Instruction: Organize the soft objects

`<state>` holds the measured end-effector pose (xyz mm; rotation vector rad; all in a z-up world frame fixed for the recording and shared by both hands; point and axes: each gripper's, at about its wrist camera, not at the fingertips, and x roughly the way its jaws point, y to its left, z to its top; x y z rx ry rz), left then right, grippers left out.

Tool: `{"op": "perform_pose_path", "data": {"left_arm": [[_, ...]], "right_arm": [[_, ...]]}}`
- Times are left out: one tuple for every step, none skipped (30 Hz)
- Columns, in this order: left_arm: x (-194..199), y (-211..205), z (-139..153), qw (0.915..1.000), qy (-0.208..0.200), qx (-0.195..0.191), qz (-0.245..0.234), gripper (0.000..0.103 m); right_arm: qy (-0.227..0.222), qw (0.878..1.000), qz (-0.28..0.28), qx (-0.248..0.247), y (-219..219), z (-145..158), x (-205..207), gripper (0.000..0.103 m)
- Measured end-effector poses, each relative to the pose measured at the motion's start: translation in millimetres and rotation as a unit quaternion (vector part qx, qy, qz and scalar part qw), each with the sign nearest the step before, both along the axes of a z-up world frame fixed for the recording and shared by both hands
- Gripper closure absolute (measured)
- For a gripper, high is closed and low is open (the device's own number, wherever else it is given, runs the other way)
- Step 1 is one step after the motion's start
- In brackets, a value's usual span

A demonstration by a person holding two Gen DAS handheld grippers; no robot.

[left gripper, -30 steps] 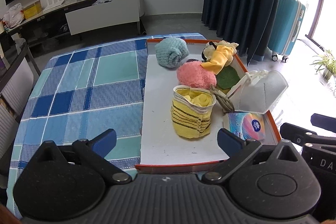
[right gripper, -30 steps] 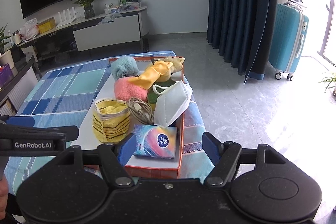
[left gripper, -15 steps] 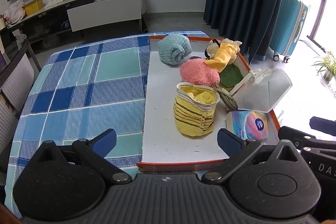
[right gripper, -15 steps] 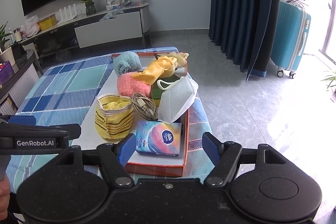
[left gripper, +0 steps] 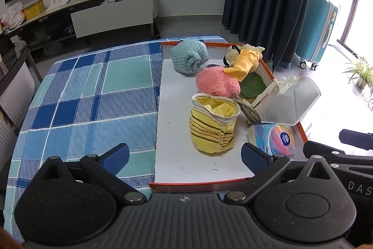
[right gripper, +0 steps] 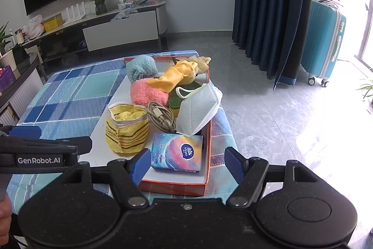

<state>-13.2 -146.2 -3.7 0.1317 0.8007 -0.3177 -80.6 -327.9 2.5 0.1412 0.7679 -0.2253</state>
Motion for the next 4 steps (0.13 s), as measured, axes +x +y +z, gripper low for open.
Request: {"op": "perform_pose_path", "data": {"left_arm": [[0.3,0.5,0.1,1.0000,0.000,0.000,0.001,0.000],[0.7,0.8,-0.2,1.0000,0.003,0.000,0.003,0.000],[1.7,1.2,-0.6,1.0000,0.006,-0.001,0.003,0.000],[2.6,1.7,-1.0,0.9999,0.010,-0.004,0.002,0.000]], "right_arm": [[0.000,1.000,0.000,0.000,-0.1,0.0,0.1,0.020],[0.000,1.000,0.000,0.000,0.0,0.0,0.1,0.020],[0.000,1.000,0.000,-0.001,0.3,0.3,0.1,0.020],[0.000,1.000,0.000,-0.001,0.7,0.7,0.2,0.020]]}}
